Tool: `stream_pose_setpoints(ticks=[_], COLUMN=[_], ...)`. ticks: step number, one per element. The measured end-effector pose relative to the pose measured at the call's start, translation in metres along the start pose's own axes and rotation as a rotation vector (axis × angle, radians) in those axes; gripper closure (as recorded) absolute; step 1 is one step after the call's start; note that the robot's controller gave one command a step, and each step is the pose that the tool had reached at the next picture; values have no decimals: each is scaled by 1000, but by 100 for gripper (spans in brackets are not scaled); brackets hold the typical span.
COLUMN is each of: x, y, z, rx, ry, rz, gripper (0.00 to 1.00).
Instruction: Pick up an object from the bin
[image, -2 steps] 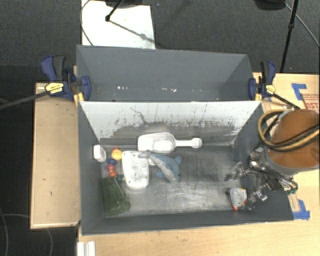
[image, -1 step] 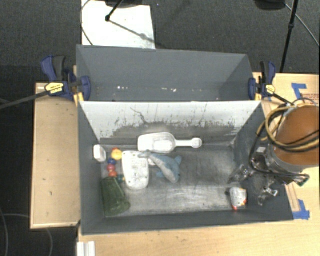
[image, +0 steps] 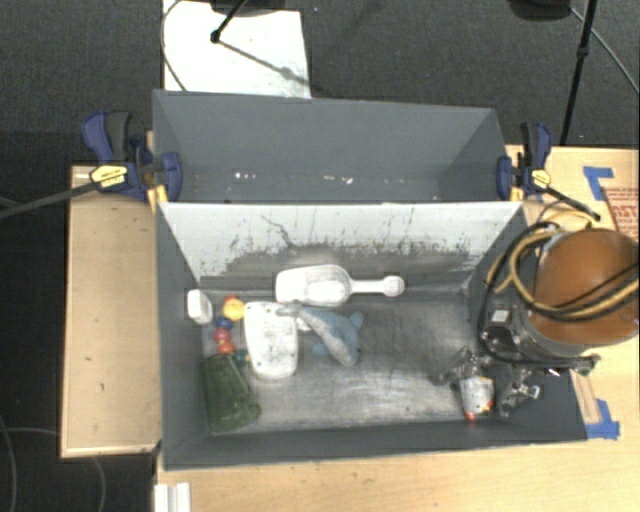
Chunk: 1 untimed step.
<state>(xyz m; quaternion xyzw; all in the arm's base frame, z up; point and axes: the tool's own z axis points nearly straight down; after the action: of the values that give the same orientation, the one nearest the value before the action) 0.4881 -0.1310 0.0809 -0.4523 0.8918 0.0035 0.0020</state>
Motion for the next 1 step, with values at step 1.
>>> stream_pose_setpoints(ticks=[1], x=[-3], y=[12], z=[8], rx=[14], ry=[2], rz=[-180], gripper=[100])
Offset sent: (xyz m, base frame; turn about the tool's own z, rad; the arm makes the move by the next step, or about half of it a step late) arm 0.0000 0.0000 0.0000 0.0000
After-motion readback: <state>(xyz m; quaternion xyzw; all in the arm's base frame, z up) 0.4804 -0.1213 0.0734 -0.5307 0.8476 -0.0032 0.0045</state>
